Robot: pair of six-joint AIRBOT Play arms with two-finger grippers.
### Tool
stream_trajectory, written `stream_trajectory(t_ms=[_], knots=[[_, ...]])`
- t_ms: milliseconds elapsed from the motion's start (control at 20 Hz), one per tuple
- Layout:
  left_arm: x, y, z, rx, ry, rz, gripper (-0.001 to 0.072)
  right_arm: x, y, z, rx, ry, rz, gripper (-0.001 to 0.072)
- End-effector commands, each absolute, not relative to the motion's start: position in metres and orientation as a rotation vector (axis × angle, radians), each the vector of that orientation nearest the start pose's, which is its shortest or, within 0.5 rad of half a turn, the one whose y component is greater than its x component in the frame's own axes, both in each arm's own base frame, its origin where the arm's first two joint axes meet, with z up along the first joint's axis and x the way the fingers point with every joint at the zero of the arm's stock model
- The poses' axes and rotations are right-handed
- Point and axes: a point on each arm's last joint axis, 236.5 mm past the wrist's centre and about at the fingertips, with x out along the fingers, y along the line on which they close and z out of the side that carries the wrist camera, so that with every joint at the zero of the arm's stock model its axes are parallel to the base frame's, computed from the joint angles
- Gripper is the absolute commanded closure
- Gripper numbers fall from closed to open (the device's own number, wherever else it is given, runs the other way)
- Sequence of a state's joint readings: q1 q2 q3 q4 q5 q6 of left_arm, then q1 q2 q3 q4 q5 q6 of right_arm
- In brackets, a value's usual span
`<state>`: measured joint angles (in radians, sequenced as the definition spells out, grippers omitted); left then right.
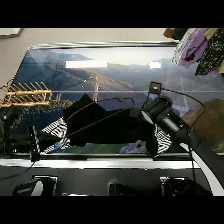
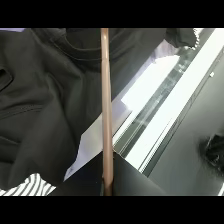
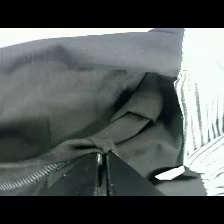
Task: Fold the clothes and pants, and hang the long-sleeved shirts on hangers.
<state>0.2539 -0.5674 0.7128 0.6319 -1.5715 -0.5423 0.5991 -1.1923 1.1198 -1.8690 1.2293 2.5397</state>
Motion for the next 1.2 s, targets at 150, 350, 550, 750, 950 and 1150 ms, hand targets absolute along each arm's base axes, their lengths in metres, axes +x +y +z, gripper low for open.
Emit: stream_trajectory(t_ms=[150,350,550,750,950,1150], knots=[[0.215,-0.14,0.107,0.077,0.797,-1.157,0.0688,0.344,0.137,0.023,0.463,1.253,-0.213,0.0678],[0.216,-0.139,0.102,0.074,0.808,-1.189,0.0688,0.338,0.127,0.02,0.437,1.309,-0.18,0.0677],[0.211,-0.14,0.103,0.083,0.809,-1.214,0.0687,0.341,0.127,0.015,0.452,1.309,-0.2,0.0678],[0.21,-0.141,0.103,0.088,0.806,-1.22,0.0687,0.346,0.128,0.008,0.464,1.308,-0.213,0.0678],[0.21,-0.141,0.103,0.088,0.807,-1.222,0.0687,0.35,0.121,0.0,0.445,1.306,-0.248,0.0678],[0.21,-0.141,0.102,0.087,0.809,-1.223,0.0687,0.355,0.12,0.001,0.452,1.284,-0.253,0.0678]])
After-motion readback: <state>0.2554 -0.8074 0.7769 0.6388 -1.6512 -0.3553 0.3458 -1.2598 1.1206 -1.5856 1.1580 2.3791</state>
